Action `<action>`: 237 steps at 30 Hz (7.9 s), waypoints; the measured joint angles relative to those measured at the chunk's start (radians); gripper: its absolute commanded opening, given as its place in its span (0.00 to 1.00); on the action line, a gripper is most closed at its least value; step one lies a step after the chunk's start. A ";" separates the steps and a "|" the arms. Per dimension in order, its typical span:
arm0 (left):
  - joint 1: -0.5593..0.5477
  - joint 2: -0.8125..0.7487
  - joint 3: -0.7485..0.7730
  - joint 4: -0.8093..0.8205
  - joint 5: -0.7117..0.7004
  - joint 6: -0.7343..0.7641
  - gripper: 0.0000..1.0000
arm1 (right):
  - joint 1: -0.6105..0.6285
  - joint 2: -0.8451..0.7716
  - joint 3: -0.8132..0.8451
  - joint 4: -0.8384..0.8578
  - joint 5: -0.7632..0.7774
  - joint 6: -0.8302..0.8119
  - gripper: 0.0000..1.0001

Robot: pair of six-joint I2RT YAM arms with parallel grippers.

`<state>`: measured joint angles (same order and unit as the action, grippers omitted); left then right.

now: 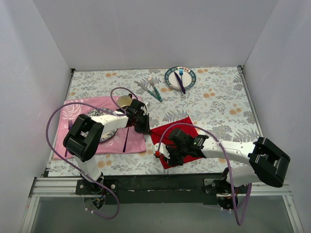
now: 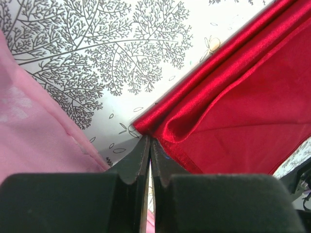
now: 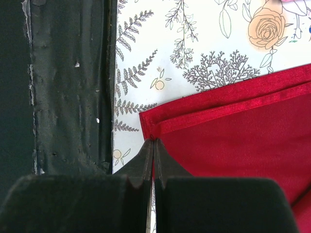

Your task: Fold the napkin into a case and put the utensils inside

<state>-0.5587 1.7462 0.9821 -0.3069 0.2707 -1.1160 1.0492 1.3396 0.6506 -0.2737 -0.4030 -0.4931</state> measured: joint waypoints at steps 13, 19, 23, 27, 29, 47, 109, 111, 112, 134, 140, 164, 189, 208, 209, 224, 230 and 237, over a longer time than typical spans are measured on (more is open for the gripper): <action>0.113 -0.249 0.028 -0.031 0.168 0.031 0.58 | 0.000 0.090 0.047 0.010 -0.023 0.005 0.01; 0.125 -0.143 0.119 -0.052 0.223 0.119 0.68 | 0.003 0.182 0.171 -0.010 -0.072 0.026 0.64; 0.125 -0.059 0.150 -0.078 0.254 0.194 0.68 | -0.011 0.164 0.247 -0.049 -0.125 0.007 0.67; 0.125 -0.015 0.188 -0.111 0.273 0.258 0.64 | -0.119 0.077 0.288 -0.131 -0.195 -0.024 0.58; 0.125 0.011 0.219 -0.119 0.288 0.286 0.62 | -0.214 0.055 0.317 -0.167 -0.220 -0.053 0.49; 0.066 0.077 0.281 -0.156 0.331 0.437 0.60 | -0.807 0.288 0.487 -0.403 -0.254 -0.163 0.64; -0.280 0.239 0.139 0.472 0.391 0.879 0.31 | -1.023 0.655 0.544 -0.355 -0.524 0.132 0.50; -0.282 0.245 0.145 0.479 0.384 0.872 0.33 | -1.027 0.655 0.544 -0.352 -0.523 0.143 0.49; -0.282 0.245 0.146 0.485 0.380 0.867 0.36 | -1.028 0.655 0.544 -0.352 -0.521 0.148 0.47; -0.260 0.337 0.279 0.501 0.320 0.787 0.38 | -1.033 0.648 0.529 -0.355 -0.558 0.124 0.71; -0.251 0.371 0.298 0.486 0.320 0.766 0.27 | -1.035 0.645 0.529 -0.364 -0.583 0.103 0.74; -0.236 0.341 0.282 0.522 0.356 0.722 0.00 | -1.022 0.727 0.566 -0.496 -0.679 -0.031 0.69; -0.234 0.298 0.249 0.562 0.367 0.707 0.31 | -0.982 0.792 0.583 -0.595 -0.660 -0.128 0.19; 0.095 0.064 0.214 0.088 0.598 0.893 0.87 | -0.860 0.582 0.538 -0.570 -0.536 -0.248 0.01; 0.094 0.069 0.217 0.061 0.615 0.912 0.88 | -0.852 0.558 0.531 -0.561 -0.529 -0.253 0.01; 0.087 0.243 0.318 -0.154 0.740 1.017 0.78 | -0.802 0.365 0.480 -0.511 -0.457 -0.357 0.01; 0.087 0.276 0.353 -0.201 0.745 1.047 0.73 | -0.793 0.295 0.478 -0.511 -0.456 -0.386 0.01; 0.087 0.280 0.353 -0.250 0.753 1.070 0.56 | -0.793 0.225 0.463 -0.513 -0.455 -0.410 0.01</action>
<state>-0.4713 2.0258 1.3354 -0.5568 1.0241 -0.0460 0.2558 1.5650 1.1141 -0.7872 -0.8585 -0.9031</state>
